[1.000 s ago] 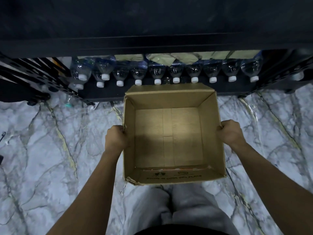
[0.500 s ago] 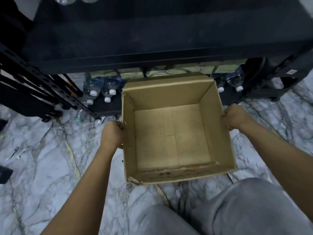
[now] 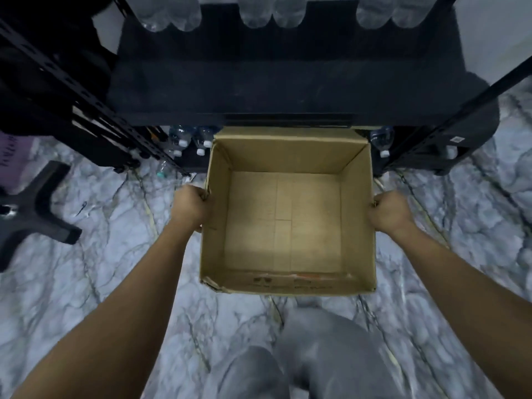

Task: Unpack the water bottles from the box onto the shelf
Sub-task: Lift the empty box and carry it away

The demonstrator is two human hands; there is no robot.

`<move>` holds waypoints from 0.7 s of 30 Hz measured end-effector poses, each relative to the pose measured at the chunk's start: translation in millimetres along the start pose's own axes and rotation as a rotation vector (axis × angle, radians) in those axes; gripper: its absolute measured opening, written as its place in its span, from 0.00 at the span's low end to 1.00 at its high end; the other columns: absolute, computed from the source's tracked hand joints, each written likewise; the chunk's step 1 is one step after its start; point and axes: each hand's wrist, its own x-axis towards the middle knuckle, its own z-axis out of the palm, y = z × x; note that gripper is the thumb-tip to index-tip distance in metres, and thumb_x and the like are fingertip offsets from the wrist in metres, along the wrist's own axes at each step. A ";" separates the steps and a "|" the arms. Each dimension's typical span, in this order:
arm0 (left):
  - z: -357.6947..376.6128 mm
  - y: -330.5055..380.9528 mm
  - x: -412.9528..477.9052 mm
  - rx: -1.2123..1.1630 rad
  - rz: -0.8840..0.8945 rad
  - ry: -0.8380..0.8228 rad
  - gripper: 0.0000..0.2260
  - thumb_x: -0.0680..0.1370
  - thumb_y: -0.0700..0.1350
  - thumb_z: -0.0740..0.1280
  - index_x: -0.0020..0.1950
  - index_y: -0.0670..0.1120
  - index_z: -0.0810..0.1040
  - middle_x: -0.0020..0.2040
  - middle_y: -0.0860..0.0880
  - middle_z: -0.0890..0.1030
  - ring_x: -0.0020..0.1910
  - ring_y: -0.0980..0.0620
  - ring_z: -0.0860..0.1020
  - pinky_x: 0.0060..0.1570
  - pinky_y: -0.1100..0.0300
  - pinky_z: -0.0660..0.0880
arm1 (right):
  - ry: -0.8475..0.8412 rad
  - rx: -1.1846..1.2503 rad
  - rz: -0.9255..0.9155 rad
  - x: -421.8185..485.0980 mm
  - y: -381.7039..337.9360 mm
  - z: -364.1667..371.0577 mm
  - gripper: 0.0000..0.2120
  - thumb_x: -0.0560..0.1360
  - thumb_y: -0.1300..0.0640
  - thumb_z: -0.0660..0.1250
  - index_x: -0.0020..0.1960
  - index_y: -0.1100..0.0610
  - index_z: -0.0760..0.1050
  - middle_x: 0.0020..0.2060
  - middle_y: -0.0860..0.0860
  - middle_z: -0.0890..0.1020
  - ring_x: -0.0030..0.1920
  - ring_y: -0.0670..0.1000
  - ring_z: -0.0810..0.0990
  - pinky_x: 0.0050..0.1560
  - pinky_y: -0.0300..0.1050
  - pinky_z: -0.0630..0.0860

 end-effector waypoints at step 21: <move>-155.9 59.3 -140.0 -0.104 0.047 0.067 0.11 0.79 0.42 0.67 0.38 0.42 0.80 0.34 0.41 0.83 0.32 0.41 0.83 0.32 0.43 0.83 | 0.170 0.102 -0.003 -136.2 -83.5 -157.0 0.20 0.74 0.65 0.65 0.26 0.60 0.63 0.23 0.54 0.68 0.25 0.49 0.66 0.25 0.40 0.59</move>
